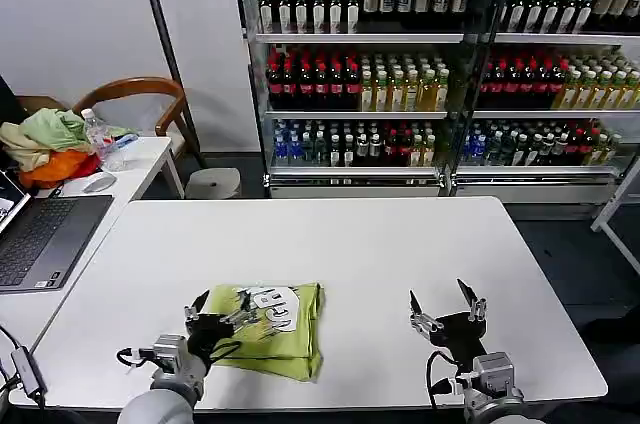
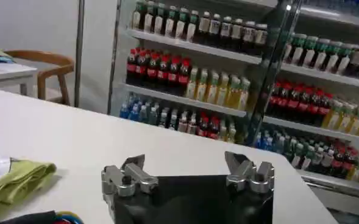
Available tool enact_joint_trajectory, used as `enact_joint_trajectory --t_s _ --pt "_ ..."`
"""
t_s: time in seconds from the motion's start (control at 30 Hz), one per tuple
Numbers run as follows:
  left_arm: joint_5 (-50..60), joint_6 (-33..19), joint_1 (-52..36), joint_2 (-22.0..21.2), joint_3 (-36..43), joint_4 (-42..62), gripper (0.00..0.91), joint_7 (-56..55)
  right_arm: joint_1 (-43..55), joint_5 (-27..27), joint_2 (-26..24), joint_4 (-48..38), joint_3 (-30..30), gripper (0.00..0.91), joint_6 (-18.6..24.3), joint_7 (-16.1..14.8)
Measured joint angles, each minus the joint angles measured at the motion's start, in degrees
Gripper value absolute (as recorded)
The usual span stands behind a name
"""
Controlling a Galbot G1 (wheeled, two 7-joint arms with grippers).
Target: Fold and organize the clothes.
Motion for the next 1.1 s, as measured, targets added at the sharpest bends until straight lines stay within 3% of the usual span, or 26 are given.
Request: enact_joint_trajectory --t_s 0.3,0.33,0.37,0.4,1.1 --pt "-3.4 3.1 -0.5 0.6 -1.0 2.9 0.907 -1.2 0.0 0.0 0.0 0.0 0.3 0.907 0.0 0.0" --pt "-3.5 3.5 -0.4 0.6 -1.0 3.0 0.715 -1.4 0.1 0.0 0.0 -0.1 0.3 0.907 0.0 0.0" --pt "-3.8 3.9 -0.4 0.7 -1.0 3.1 0.121 -1.6 0.1 0.0 0.0 -0.2 0.3 0.907 0.0 0.0" --pt "-4.0 4.3 -0.4 0.7 -1.0 3.2 0.04 -1.7 0.2 0.0 0.1 -0.2 0.2 0.907 0.0 0.0" --pt "-6.0 5.5 0.3 -0.2 -0.7 3.3 0.04 -2.0 0.4 -0.2 0.4 -0.5 -0.3 0.907 0.0 0.0"
